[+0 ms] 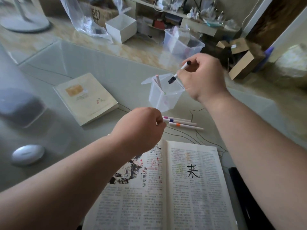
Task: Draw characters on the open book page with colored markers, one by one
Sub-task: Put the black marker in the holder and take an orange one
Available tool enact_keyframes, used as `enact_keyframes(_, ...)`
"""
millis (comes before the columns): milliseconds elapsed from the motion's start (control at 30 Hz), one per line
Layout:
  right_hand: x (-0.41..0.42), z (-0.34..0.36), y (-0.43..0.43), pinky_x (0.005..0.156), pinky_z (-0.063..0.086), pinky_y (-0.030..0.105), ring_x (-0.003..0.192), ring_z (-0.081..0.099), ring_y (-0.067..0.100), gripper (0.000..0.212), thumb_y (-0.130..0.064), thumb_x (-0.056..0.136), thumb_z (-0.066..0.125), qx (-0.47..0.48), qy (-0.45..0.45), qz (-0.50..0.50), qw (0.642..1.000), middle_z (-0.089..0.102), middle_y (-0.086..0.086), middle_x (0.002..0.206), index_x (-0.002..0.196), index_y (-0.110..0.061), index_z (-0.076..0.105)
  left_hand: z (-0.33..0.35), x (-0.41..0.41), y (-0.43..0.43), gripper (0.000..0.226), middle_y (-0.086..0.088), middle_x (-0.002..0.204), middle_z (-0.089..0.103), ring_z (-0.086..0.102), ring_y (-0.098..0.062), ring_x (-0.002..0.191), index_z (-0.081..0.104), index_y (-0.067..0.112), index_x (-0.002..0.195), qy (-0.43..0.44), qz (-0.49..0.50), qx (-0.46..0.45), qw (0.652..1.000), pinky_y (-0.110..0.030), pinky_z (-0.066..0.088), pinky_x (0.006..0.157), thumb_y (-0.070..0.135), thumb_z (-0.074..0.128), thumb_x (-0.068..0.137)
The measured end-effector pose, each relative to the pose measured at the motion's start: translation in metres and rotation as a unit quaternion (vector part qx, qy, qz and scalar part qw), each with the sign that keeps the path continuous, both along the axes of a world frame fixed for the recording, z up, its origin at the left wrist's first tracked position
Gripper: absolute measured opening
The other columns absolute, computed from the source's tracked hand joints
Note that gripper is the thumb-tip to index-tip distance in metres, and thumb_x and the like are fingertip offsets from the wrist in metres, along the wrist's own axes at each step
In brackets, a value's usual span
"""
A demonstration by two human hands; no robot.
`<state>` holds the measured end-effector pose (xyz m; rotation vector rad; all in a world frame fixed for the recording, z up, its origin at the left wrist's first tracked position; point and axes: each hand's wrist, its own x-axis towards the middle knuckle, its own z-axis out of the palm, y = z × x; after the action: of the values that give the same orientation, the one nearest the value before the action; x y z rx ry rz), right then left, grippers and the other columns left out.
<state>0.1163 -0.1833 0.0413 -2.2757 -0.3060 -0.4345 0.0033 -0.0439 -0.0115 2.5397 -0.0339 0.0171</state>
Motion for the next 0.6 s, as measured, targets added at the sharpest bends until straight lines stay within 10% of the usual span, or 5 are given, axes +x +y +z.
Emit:
enact_keyframes(233, -0.019, -0.045, -0.020, 0.065, 0.050, 0.018, 0.073, 0.063, 0.018, 0.012, -0.012, 0.081, 0.065, -0.095, 0.066, -0.015, 0.993, 0.065, -0.006, 0.075, 0.092, -0.017, 0.069, -0.001, 0.002, 0.002, 0.027, 0.000, 0.067, 0.062, 0.059, -0.024, 0.066, 0.058, 0.016, 0.069, -0.006, 0.020, 0.009, 1.000, -0.034, 0.052, 0.059, 0.032, 0.053, 0.091)
enact_keyframes(400, -0.031, -0.095, -0.060, 0.073, 0.046, 0.029, 0.087, 0.054, 0.026, 0.017, -0.015, 0.080, 0.059, -0.367, 0.220, -0.060, 0.902, 0.063, 0.002, 0.097, 0.094, -0.023, 0.065, -0.002, 0.001, -0.001, 0.029, 0.000, 0.065, 0.061, 0.059, -0.023, 0.064, 0.058, 0.017, 0.068, 0.010, 0.013, 0.010, 1.000, -0.032, 0.050, 0.058, 0.034, 0.055, 0.091)
enact_keyframes(600, -0.031, -0.113, -0.075, 0.079, 0.039, 0.030, 0.111, 0.052, 0.025, 0.022, -0.013, 0.084, 0.056, -0.405, 0.200, -0.032, 0.892, 0.060, 0.000, 0.110, 0.103, -0.023, 0.063, -0.006, -0.001, -0.002, 0.028, 0.002, 0.066, 0.063, 0.061, -0.021, 0.066, 0.060, 0.018, 0.071, 0.044, -0.001, 0.028, 0.999, -0.030, 0.050, 0.059, 0.036, 0.055, 0.091)
